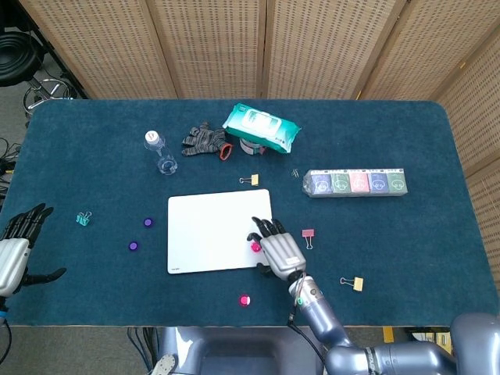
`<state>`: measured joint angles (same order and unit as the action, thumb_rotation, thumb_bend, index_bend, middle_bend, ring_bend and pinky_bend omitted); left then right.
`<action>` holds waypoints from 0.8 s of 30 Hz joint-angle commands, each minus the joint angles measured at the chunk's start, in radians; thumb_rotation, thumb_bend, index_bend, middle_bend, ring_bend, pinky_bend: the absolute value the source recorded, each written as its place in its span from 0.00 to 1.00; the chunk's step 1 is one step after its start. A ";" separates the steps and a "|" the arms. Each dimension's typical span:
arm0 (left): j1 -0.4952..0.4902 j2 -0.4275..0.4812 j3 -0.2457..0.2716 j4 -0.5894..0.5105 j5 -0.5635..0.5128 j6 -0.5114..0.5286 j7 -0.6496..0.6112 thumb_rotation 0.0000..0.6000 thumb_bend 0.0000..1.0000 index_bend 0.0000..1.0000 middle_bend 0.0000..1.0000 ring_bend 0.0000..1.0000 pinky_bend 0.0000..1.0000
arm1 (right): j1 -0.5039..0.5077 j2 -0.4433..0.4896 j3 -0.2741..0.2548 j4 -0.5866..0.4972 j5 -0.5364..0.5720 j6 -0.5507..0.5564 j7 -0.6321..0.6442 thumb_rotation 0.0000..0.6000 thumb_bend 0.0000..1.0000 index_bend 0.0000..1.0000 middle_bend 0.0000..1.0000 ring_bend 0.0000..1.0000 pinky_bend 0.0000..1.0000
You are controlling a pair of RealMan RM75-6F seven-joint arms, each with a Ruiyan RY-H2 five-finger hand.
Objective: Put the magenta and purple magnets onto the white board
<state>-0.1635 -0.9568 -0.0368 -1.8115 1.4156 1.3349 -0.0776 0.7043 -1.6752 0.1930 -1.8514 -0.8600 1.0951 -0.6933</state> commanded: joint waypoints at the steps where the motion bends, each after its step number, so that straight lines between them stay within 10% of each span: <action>1: 0.002 -0.004 -0.001 0.000 0.009 0.012 0.009 1.00 0.02 0.00 0.00 0.00 0.00 | -0.016 0.069 -0.070 -0.076 -0.096 -0.064 0.073 1.00 0.35 0.27 0.00 0.00 0.00; 24: 0.009 0.013 0.006 0.004 0.033 0.016 -0.040 1.00 0.02 0.00 0.00 0.00 0.00 | -0.004 -0.072 -0.190 0.047 -0.256 -0.073 0.019 1.00 0.31 0.33 0.00 0.00 0.00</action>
<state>-0.1548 -0.9439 -0.0311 -1.8077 1.4486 1.3513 -0.1179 0.7002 -1.7423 0.0042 -1.8095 -1.1175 1.0199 -0.6704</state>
